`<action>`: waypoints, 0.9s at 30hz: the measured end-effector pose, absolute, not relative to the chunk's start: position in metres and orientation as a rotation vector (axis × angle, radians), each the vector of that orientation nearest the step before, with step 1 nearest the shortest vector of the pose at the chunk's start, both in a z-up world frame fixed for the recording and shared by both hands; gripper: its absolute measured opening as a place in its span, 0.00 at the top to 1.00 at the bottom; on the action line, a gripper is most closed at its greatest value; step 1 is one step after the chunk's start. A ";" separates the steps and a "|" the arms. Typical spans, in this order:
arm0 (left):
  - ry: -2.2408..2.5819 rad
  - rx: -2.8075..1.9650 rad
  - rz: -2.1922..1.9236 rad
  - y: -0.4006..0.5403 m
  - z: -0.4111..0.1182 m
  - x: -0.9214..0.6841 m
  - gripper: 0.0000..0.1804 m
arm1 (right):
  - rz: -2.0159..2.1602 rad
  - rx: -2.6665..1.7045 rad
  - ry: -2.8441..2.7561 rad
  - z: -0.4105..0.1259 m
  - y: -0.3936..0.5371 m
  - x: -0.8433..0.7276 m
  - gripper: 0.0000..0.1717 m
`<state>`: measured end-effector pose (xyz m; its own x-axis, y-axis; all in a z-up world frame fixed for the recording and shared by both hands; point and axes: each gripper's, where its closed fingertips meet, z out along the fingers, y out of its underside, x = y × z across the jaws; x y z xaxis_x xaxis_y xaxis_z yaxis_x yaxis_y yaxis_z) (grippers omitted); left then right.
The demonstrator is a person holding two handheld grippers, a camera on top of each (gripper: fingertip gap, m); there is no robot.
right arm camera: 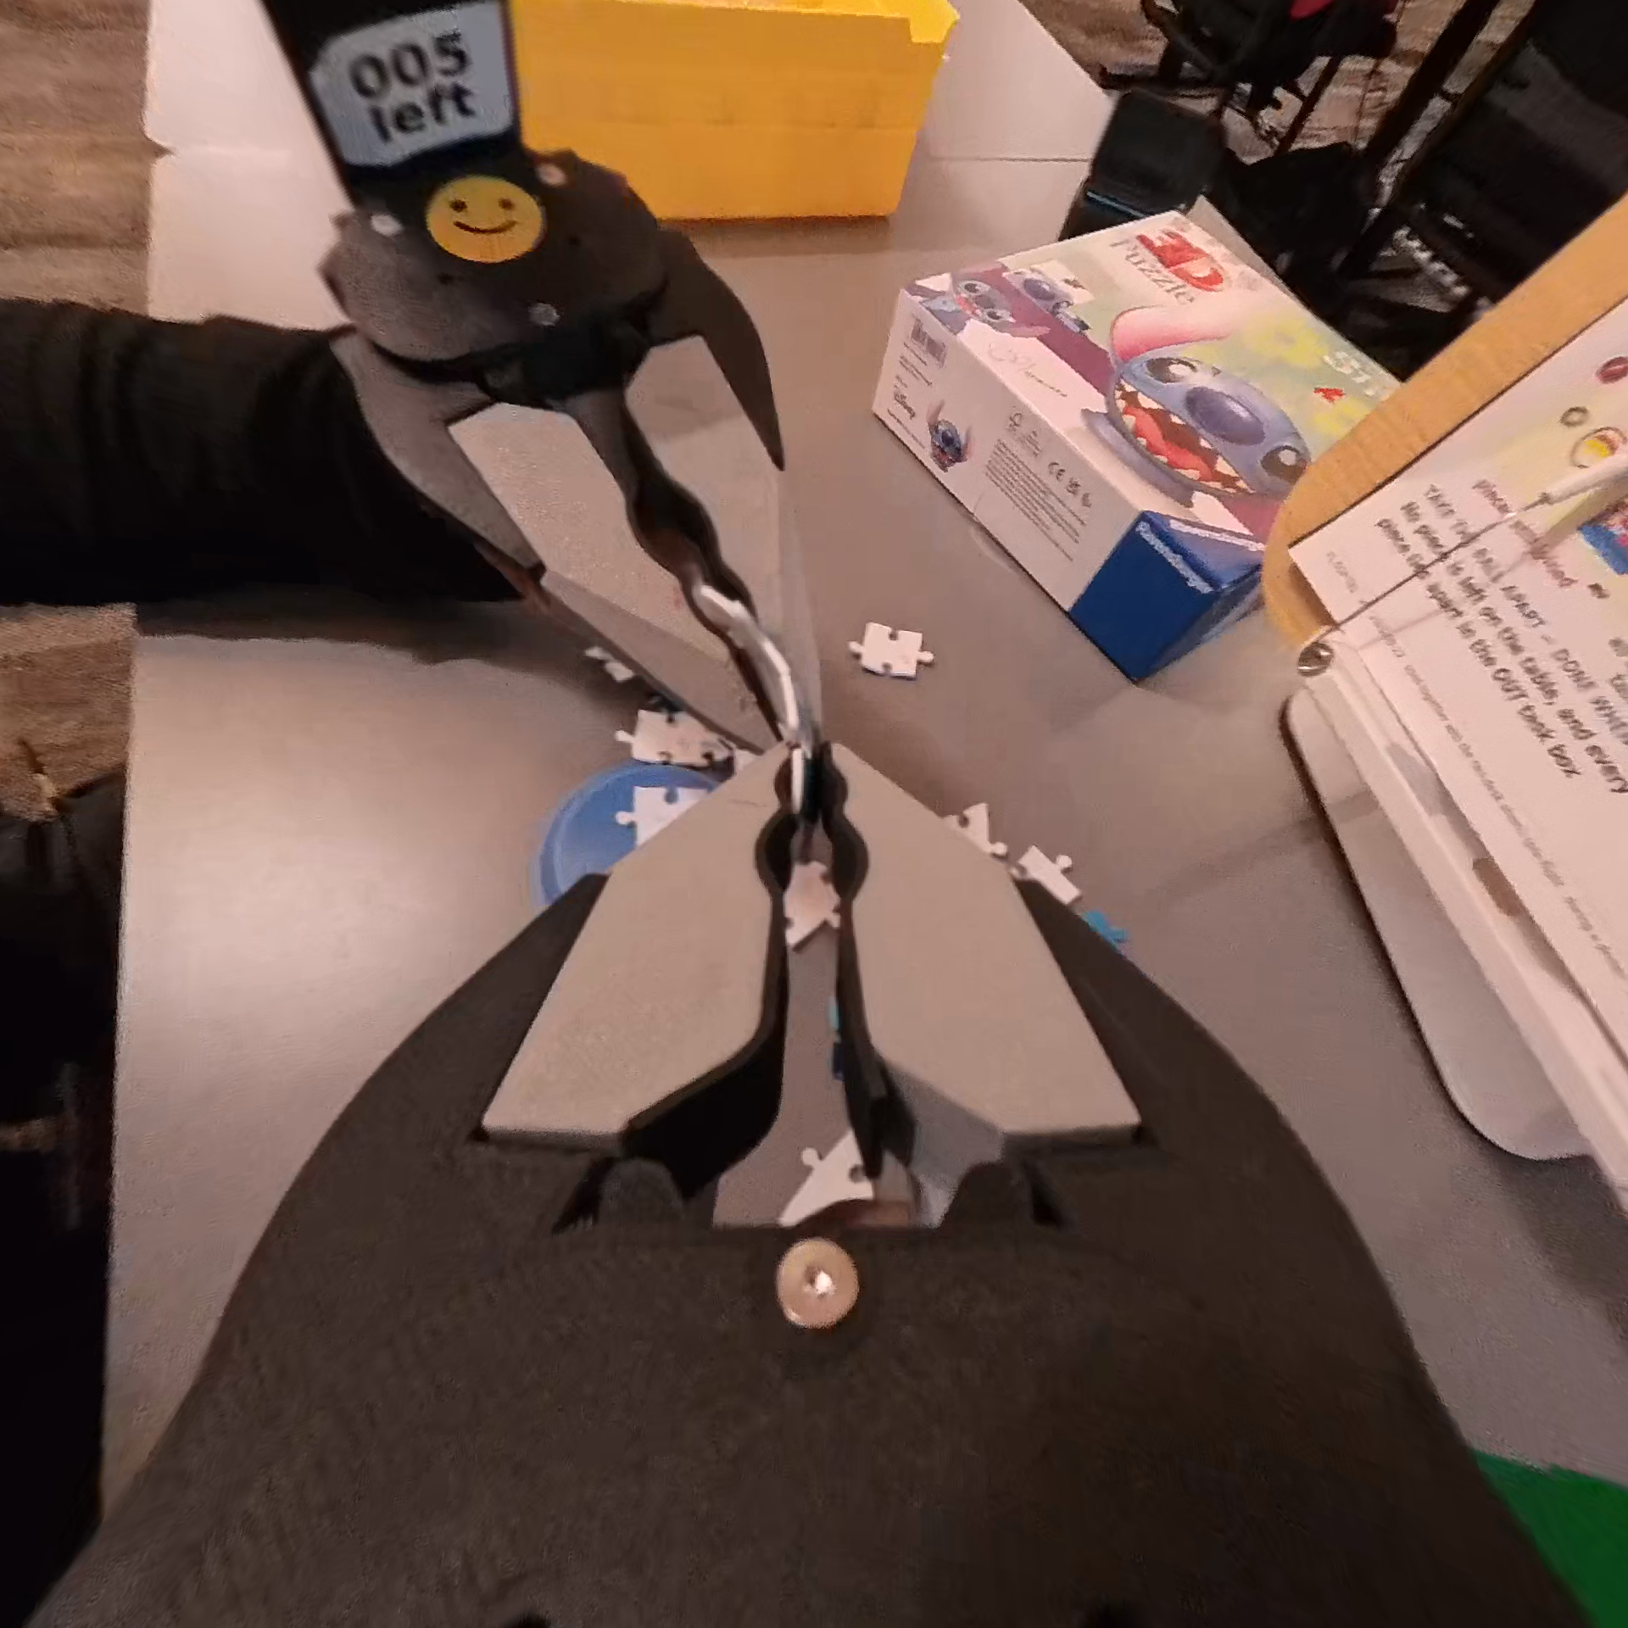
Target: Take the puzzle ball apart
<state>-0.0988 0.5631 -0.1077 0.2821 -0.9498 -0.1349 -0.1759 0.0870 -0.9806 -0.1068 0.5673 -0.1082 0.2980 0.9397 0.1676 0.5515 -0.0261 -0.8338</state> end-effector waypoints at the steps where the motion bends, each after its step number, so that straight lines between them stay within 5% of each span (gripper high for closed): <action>1: 1.153 -1.361 -0.750 0.567 -0.109 -0.099 1.00 | 0.517 -1.692 -1.363 -0.109 0.570 -0.106 1.00; 7: 1.148 -1.384 -0.701 0.571 -0.113 -0.101 0.91 | 0.316 -1.736 -1.374 -0.126 0.584 -0.098 1.00; 10: 1.119 -1.371 -0.690 0.573 -0.109 -0.101 1.00 | 0.352 -1.733 -1.387 -0.127 0.580 -0.101 1.00; 18: 0.886 -1.567 -0.561 0.606 -0.109 -0.107 1.00 | -0.202 -1.601 -1.230 -0.118 0.614 -0.099 1.00; 21: 0.760 -1.639 -0.751 0.613 -0.102 -0.128 1.00 | -0.255 -1.673 -0.964 -0.087 0.643 -0.047 1.00; 23: 0.868 -1.544 -1.178 0.569 -0.083 -0.118 1.00 | 0.068 -1.719 -0.801 -0.063 0.647 -0.024 1.00; 25: 0.859 -1.577 -0.964 0.585 -0.096 -0.124 1.00 | 0.291 -1.644 -0.702 -0.033 0.637 -0.016 1.00; 27: 0.851 -1.565 -0.887 0.594 -0.102 -0.123 1.00 | 0.067 -1.665 -0.600 -0.018 0.645 0.025 1.00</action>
<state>-0.1232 0.5937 -0.1020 0.4627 -0.8806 0.1026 -0.0660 -0.1496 -0.9865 0.0247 0.6453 -0.0182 0.8609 0.4185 0.2895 0.3446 -0.0610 -0.9368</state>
